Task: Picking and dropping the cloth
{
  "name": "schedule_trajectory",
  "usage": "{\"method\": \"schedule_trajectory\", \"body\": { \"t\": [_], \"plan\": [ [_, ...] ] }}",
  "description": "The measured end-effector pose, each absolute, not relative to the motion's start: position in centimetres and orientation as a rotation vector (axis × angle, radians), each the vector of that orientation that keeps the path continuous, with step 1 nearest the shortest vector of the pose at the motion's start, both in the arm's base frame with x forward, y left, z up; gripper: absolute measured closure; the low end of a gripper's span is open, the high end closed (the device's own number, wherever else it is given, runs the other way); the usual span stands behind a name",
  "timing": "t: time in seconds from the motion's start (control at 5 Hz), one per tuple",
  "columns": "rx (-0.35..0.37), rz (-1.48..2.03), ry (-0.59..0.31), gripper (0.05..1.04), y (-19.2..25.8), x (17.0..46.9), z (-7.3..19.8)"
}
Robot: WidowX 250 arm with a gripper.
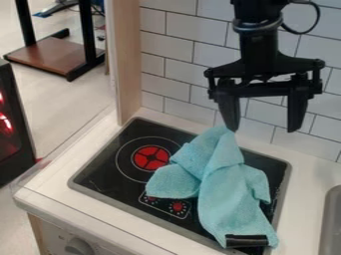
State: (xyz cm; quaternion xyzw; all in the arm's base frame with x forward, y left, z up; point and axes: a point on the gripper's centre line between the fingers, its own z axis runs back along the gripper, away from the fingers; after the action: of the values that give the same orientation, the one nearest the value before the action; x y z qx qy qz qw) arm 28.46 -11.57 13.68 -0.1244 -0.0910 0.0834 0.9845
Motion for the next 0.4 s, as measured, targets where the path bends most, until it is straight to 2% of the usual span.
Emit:
{"method": "schedule_trajectory", "body": {
  "t": [0.2, 0.4],
  "plan": [
    [-0.231, 0.169, -0.163, 0.085, -11.5, 28.3, 12.9],
    [-0.156, 0.22, -0.174, 0.085, -10.2, 28.7, 12.2]
  ]
}}
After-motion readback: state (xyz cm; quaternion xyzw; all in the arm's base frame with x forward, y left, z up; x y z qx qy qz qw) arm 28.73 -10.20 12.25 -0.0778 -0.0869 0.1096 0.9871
